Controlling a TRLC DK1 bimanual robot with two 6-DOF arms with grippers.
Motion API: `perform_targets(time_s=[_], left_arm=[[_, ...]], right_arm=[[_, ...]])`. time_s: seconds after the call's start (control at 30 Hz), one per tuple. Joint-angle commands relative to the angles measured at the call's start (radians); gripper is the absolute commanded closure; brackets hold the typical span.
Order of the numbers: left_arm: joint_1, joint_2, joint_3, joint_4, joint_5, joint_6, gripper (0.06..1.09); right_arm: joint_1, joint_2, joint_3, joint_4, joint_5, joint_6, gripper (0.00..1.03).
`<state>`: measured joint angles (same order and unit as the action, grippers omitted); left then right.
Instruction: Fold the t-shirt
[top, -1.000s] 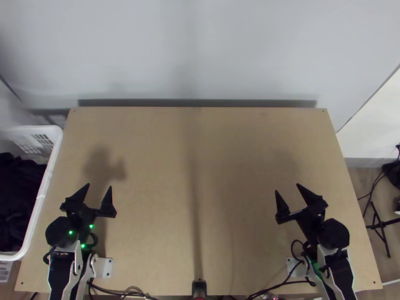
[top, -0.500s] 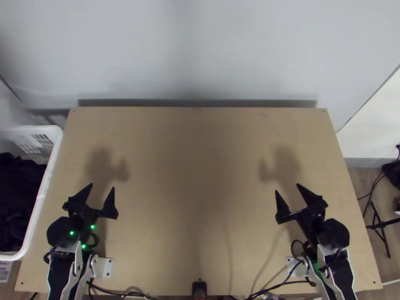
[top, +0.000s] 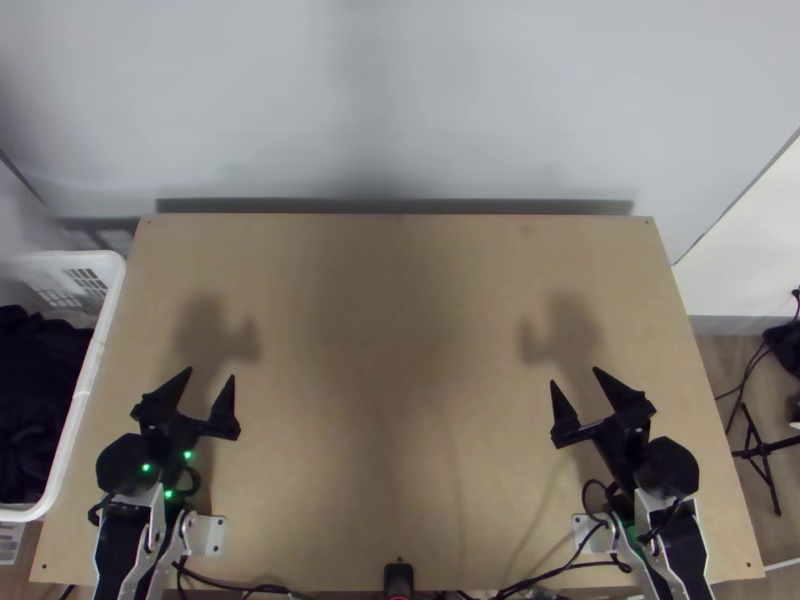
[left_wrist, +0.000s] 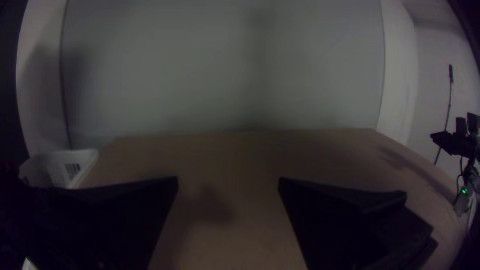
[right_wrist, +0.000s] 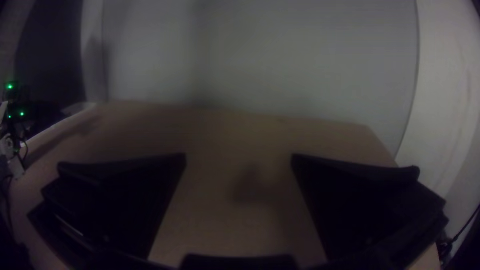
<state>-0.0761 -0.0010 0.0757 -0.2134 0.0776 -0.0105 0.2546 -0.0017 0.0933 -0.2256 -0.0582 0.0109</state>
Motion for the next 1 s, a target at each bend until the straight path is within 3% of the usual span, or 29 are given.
perform_targets(time_s=[0.0, 0.97], left_arm=[[-0.054, 0.001, -0.001, 0.0, -0.002, -0.037, 0.11], [-0.06, -0.001, 0.001, 0.005, -0.002, -0.068, 0.11]], right_arm=[[0.0, 0.0, 0.0, 0.0, 0.0, 0.001, 0.05], [0.049, 0.0, 0.0, 0.002, 0.001, 0.041, 0.05]])
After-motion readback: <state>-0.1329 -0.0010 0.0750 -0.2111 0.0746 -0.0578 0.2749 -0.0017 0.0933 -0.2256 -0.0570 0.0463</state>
